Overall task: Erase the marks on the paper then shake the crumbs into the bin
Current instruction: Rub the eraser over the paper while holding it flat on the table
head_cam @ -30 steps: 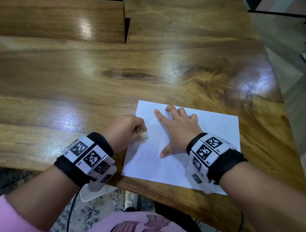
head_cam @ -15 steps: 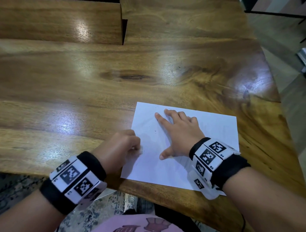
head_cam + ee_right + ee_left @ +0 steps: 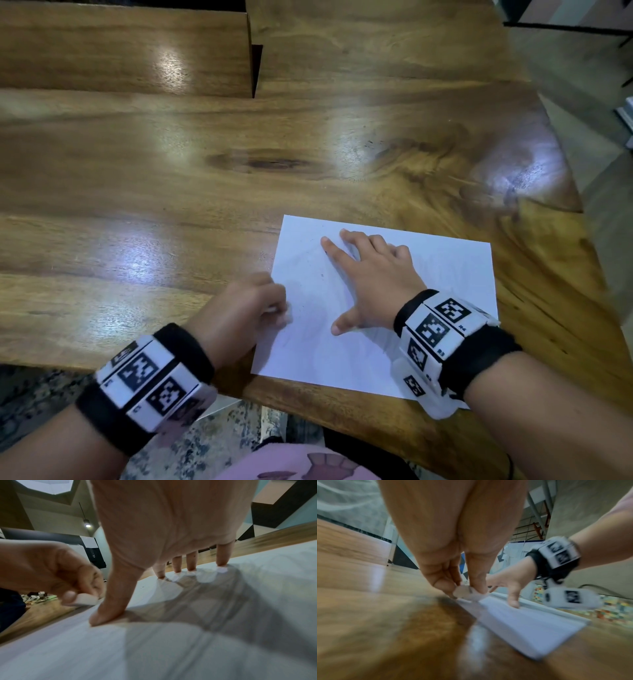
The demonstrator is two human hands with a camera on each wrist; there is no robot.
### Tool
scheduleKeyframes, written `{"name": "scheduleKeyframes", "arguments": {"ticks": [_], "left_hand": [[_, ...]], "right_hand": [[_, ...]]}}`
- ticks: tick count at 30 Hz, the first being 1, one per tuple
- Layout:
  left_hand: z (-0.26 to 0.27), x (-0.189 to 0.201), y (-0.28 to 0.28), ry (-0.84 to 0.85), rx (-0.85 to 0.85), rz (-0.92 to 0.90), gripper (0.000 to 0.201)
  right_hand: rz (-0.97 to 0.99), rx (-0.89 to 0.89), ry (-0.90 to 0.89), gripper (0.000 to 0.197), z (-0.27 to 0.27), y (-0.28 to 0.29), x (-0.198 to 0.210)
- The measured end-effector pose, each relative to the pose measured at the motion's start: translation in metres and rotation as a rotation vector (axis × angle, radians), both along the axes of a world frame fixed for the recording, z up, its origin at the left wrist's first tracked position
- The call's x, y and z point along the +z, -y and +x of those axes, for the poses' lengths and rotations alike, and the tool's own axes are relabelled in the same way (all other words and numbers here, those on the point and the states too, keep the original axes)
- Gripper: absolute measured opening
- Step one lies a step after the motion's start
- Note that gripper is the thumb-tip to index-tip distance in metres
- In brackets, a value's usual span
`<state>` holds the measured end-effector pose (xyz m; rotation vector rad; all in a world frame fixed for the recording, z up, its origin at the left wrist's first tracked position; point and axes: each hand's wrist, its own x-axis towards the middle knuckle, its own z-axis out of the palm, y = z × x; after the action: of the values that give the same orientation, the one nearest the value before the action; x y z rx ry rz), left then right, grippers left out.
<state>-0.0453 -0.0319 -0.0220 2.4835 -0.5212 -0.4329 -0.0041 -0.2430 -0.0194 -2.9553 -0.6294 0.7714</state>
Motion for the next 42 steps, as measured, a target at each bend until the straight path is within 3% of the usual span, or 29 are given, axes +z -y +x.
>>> {"name": "scheduleKeyframes", "arguments": {"ticks": [2, 6, 10, 13, 18, 24, 30, 34, 39, 42], "left_hand": [[-0.001, 0.000, 0.004, 0.022, -0.019, -0.034, 0.016], [-0.023, 0.001, 0.002, -0.160, -0.166, -0.017, 0.018], [0.013, 0.004, 0.021, -0.004, -0.101, 0.021, 0.009], [0.034, 0.006, 0.035, 0.002, -0.054, 0.046, 0.006], [-0.019, 0.008, 0.014, -0.149, -0.214, 0.051, 0.020], [0.006, 0.004, 0.024, 0.054, -0.062, 0.017, 0.009], [-0.028, -0.002, 0.000, -0.121, -0.133, 0.020, 0.018], [-0.009, 0.000, 0.008, 0.011, -0.054, -0.033, 0.015], [-0.030, 0.004, -0.002, -0.140, -0.118, 0.037, 0.018], [-0.016, 0.005, 0.007, -0.063, -0.112, 0.019, 0.011]], "right_hand": [[0.002, -0.002, 0.000, 0.124, 0.000, 0.000, 0.000], [0.005, 0.001, 0.001, 0.124, 0.000, 0.000, -0.001], [0.001, 0.006, -0.001, 0.124, -0.001, 0.000, 0.000], [0.002, 0.007, 0.007, 0.124, -0.001, 0.000, 0.000], [0.011, 0.001, -0.001, 0.124, 0.000, 0.002, -0.002], [0.008, 0.003, 0.006, 0.124, 0.000, 0.001, -0.001], [0.005, 0.010, -0.001, 0.123, -0.001, 0.001, 0.000], [0.009, 0.009, -0.001, 0.123, -0.001, 0.001, -0.001], [0.011, 0.005, -0.007, 0.123, -0.001, 0.002, 0.000], [0.010, 0.008, -0.004, 0.123, -0.001, 0.001, 0.000]]}}
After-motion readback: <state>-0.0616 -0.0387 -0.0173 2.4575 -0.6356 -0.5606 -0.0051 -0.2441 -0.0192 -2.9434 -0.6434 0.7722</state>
